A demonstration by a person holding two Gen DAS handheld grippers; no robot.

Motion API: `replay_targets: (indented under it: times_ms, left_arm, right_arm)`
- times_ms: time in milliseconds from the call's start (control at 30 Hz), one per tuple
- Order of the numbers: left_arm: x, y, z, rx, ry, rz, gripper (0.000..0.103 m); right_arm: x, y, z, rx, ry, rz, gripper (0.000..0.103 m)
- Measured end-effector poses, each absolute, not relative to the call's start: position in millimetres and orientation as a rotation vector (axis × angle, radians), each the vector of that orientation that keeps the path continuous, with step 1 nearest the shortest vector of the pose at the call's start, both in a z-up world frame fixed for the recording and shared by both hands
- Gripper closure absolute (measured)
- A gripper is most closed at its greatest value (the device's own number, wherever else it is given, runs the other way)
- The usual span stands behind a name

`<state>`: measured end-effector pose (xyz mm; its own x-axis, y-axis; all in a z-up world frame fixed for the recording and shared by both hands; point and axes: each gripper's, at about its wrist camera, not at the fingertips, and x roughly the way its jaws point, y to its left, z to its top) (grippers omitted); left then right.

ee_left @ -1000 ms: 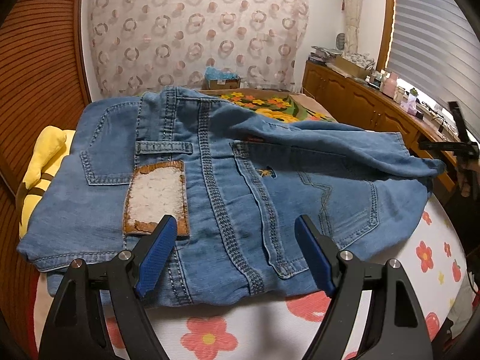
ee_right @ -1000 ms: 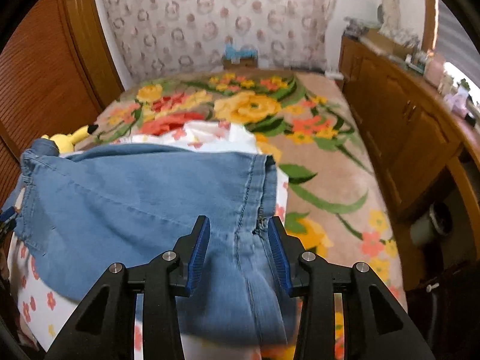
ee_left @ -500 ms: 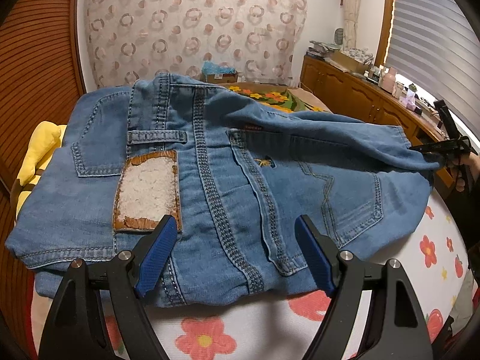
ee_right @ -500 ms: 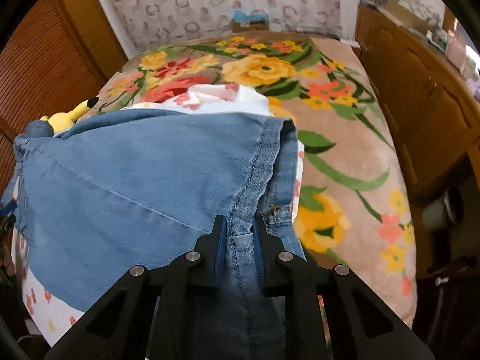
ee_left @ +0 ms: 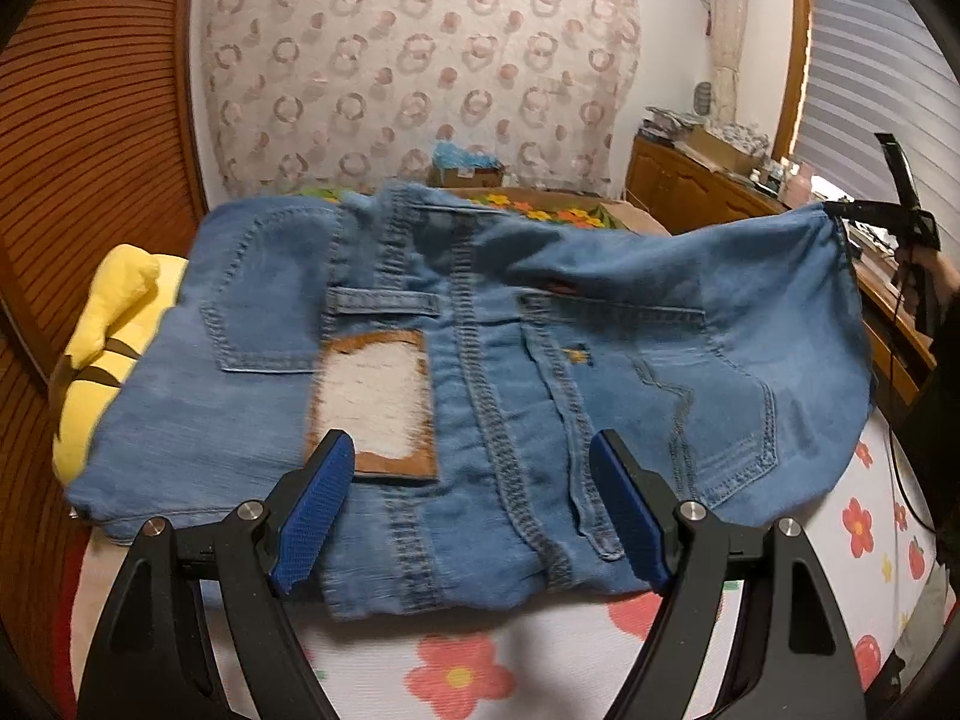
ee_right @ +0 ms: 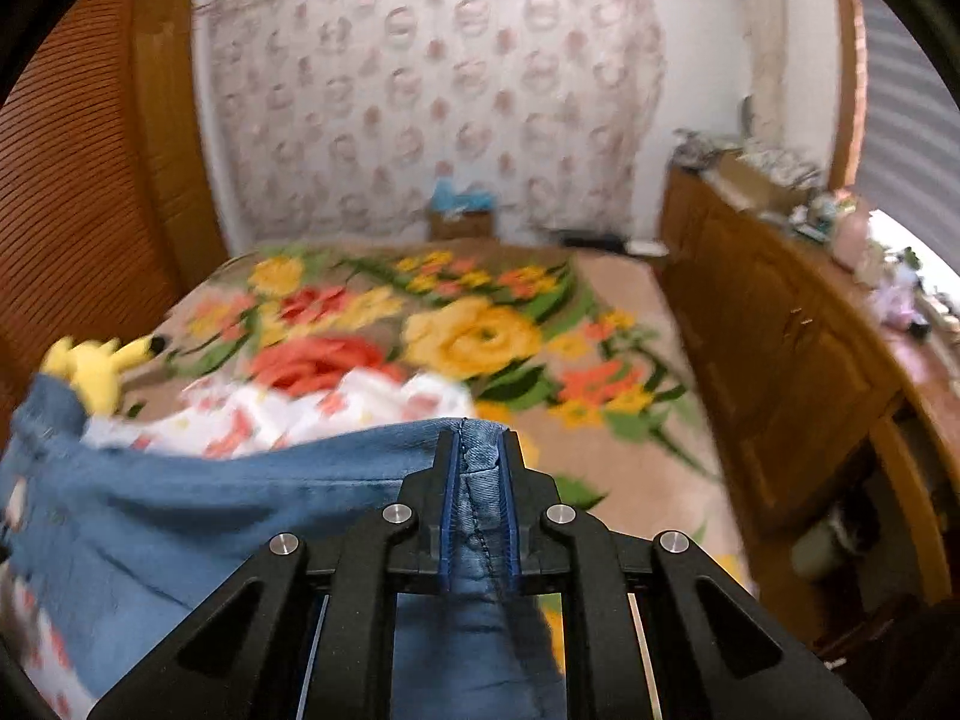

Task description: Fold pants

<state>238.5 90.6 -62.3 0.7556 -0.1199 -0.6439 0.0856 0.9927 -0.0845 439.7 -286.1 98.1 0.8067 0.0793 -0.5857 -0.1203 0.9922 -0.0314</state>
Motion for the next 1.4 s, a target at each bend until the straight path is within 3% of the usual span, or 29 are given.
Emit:
replay_targets:
  times_ms: [167,300,400,633,967,1400]
  left_arm:
    - [231,103,-62,-0.063,0.704,-0.081,0.022]
    - [225,107,-67,-0.062,0.714,-0.074,0.022]
    - [226,106,-66,-0.059,0.715,-0.077,0.022]
    - [224,108,-66,-0.064,0.715,-0.090,0.022]
    - [220,99,-72,-0.062,0.727,-0.117,0.022]
    - [210,95,-67,-0.055,0.723,-0.124,0.022]
  right_arm:
    - [468,-270,65,-0.083,0.706,0.034,0.088]
    - [459,-265,45,-0.076,0.747,0.046,0.068]
    - [436,-268,40,-0.062,0.753,0.067,0.064]
    - [367,-311,76,-0.007,0.736,0.136,0.058]
    - [266,-348,66,0.076,0.786,0.138,0.057]
    - [266,-346,48,0.182,0.885,0.128,0.054]
